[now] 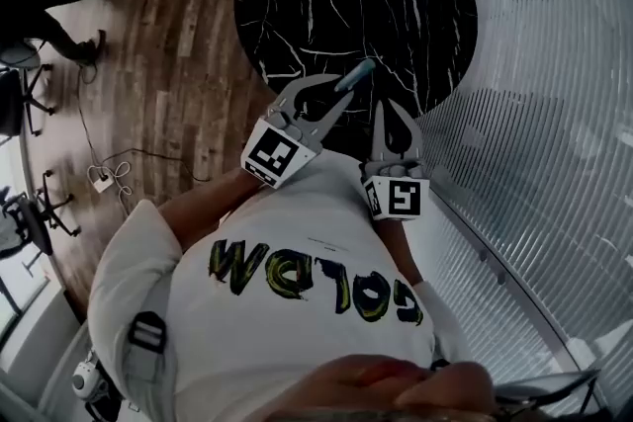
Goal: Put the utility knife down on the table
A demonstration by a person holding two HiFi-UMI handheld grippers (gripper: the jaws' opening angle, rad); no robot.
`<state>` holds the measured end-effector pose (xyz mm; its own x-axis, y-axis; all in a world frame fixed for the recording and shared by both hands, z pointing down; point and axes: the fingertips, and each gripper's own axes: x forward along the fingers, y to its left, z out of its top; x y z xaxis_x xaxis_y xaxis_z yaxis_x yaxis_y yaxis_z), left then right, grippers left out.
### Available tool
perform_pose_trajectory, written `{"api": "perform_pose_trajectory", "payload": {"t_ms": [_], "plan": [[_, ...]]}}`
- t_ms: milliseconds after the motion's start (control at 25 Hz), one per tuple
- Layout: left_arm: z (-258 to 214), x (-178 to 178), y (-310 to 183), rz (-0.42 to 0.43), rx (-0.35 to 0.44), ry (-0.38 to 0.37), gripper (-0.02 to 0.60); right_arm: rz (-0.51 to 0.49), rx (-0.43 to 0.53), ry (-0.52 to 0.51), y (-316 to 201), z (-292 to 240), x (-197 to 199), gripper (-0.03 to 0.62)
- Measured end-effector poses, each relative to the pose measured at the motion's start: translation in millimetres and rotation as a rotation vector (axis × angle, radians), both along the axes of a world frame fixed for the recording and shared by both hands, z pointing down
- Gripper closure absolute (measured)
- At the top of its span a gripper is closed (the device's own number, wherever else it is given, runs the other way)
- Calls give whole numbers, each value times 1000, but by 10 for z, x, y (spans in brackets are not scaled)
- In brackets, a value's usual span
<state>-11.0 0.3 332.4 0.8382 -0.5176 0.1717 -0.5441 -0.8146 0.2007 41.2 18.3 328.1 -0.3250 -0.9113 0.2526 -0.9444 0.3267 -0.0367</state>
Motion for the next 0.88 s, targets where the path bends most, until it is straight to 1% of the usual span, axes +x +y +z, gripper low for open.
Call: {"api": "perform_pose_trajectory", "payload": {"t_ms": [200, 360, 520, 680, 800, 880], "plan": [[39, 90, -31, 0, -9, -12, 511, -4, -5, 1, -71, 11, 84, 592], [125, 198, -71, 1, -8, -57, 511, -10, -8, -3, -104, 19, 216, 592], [155, 299, -103, -13, -17, -85, 511, -24, -26, -17, -129, 65, 350, 592], [194, 387, -112, -26, -37, -100, 511, -52, -23, -14, -181, 64, 395, 592], [285, 455, -130, -24, -39, -128, 510, -73, -17, -15, -220, 112, 430, 592], [356, 504, -118, -17, -37, -153, 510, -70, -27, -14, -224, 165, 496, 592]]}}
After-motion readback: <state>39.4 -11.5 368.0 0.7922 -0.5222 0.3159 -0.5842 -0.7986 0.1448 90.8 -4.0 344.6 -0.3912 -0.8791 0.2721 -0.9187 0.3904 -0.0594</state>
